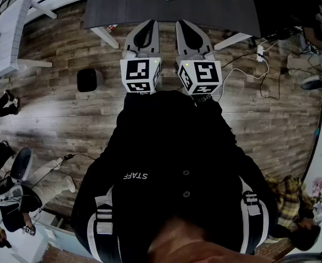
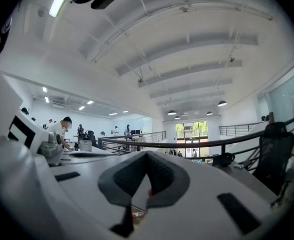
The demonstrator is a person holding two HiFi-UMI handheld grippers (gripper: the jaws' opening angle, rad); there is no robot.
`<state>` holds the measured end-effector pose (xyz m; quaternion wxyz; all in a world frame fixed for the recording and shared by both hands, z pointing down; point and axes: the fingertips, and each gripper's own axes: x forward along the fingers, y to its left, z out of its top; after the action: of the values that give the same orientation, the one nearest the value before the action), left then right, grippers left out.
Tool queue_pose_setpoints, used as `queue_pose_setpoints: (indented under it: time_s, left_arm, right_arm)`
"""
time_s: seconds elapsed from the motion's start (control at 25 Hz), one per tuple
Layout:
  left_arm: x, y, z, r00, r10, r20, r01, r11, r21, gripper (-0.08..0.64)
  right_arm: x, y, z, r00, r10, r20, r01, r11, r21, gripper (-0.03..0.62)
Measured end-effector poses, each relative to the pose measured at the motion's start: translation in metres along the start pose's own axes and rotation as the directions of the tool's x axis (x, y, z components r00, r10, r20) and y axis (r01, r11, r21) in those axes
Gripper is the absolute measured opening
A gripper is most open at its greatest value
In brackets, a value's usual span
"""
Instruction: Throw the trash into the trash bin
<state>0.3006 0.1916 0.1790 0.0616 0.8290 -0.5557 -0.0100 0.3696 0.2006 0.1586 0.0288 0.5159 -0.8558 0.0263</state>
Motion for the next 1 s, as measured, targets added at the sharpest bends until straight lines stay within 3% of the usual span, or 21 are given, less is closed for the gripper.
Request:
queue_pose_setpoints:
  time_s: [0.64,1.0]
  left_arm:
    - [-0.002,0.054,-0.042,0.998,-0.026,-0.061,0.022,0.997,-0.070,0.002]
    - [-0.001,0.089,-0.045,0.997,-0.003,-0.081,-0.003,0.998,-0.065,0.002]
  right_arm:
    - [0.034,0.033,-0.042,0.998,-0.023,-0.065,0.024,1.000,0.010,0.014]
    - [0.051,0.045,-0.042,0.998,-0.025,-0.050,0.026,0.999,0.024,0.014]
